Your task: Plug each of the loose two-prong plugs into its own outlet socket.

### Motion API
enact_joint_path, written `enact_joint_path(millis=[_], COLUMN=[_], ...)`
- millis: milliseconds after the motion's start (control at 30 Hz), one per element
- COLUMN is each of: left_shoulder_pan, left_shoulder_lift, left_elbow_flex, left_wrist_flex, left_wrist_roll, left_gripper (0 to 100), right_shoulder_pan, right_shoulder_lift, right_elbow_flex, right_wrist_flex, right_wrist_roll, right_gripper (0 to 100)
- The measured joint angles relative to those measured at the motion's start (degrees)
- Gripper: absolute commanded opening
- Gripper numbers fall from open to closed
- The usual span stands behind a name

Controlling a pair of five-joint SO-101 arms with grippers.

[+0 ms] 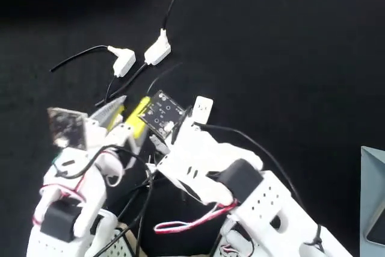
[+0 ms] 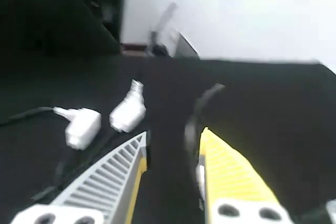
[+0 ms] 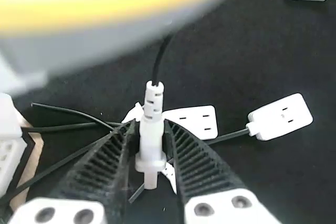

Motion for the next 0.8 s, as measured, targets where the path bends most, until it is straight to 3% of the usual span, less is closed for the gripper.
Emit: enact_joint_path(millis=[200,367,633,800], left_shoulder_pan=[-8.8,-9.7,2.2,5.0], left_shoulder_lift=[-6.1,-5.8,-5.9,-6.2], left_elbow_flex=[-0.3,0.0,0.0,0.0], left_wrist_flex=[1.8,1.9,1.8,1.7], left_wrist_roll=[0.0,0.0,-0.2,-3.6], left_gripper=[17,17,17,17], right_shoulder_pan=[0.2,0.2,-4.7,-4.8], right_shoulder_lift=[-7.6,-12.4,-13.0,-13.0], right_elbow_flex=[-0.4,-0.4,-0.4,0.4], right_wrist_flex=[0.0,-1.9,-4.1,-4.1], right_wrist_roll=[0.0,0.0,0.0,0.0], right_gripper=[1.1,1.1,1.1,1.1])
